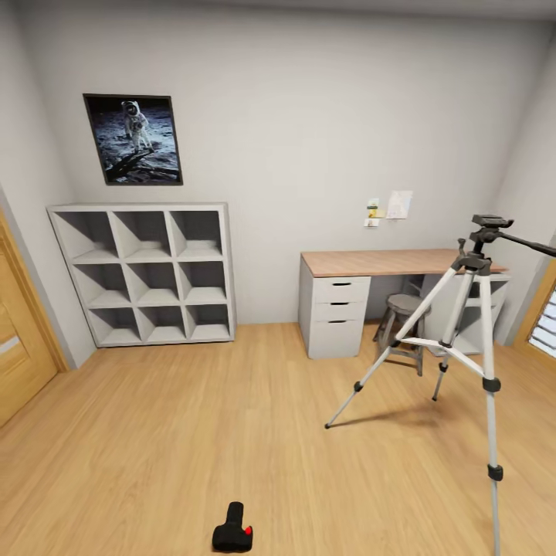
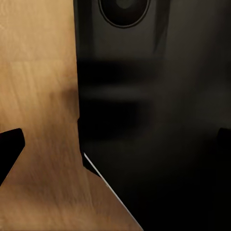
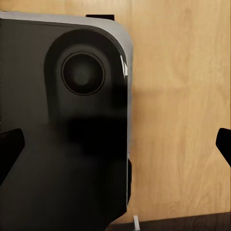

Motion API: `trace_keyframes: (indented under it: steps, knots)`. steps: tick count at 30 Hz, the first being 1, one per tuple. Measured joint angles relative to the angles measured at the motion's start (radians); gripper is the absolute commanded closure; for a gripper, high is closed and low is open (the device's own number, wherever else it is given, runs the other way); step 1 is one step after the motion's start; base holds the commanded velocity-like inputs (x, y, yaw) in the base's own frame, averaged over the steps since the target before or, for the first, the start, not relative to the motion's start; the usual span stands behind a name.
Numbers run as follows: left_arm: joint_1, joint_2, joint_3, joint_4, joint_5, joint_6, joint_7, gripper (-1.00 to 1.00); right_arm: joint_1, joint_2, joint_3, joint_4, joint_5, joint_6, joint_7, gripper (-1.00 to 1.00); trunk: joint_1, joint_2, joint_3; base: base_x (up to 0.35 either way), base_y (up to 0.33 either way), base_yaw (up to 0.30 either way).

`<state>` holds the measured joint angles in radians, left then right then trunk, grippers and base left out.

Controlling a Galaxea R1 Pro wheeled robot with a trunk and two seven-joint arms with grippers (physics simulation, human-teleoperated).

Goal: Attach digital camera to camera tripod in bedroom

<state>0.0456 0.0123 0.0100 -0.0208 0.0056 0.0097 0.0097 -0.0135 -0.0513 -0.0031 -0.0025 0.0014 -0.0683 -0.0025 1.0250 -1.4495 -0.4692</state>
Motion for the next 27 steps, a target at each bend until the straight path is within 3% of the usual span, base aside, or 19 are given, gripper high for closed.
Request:
trace_keyframes:
  steps: [12, 27]
  knots:
    - [0.000, 0.008, 0.000, 0.000, 0.000, -0.001, 0.000, -1.00, 0.000, 0.007, 0.000, 0.002, 0.000, -0.001, 0.001, -1.00, 0.000, 0.000, 0.000, 0.029, 0.254, 0.000]
    - [0.000, 0.014, 0.000, 0.000, 0.000, 0.000, 0.000, -1.00, 0.000, 0.007, 0.000, 0.003, 0.000, -0.001, 0.001, -1.00, -0.001, 0.000, 0.000, 0.247, 0.060, 0.000]
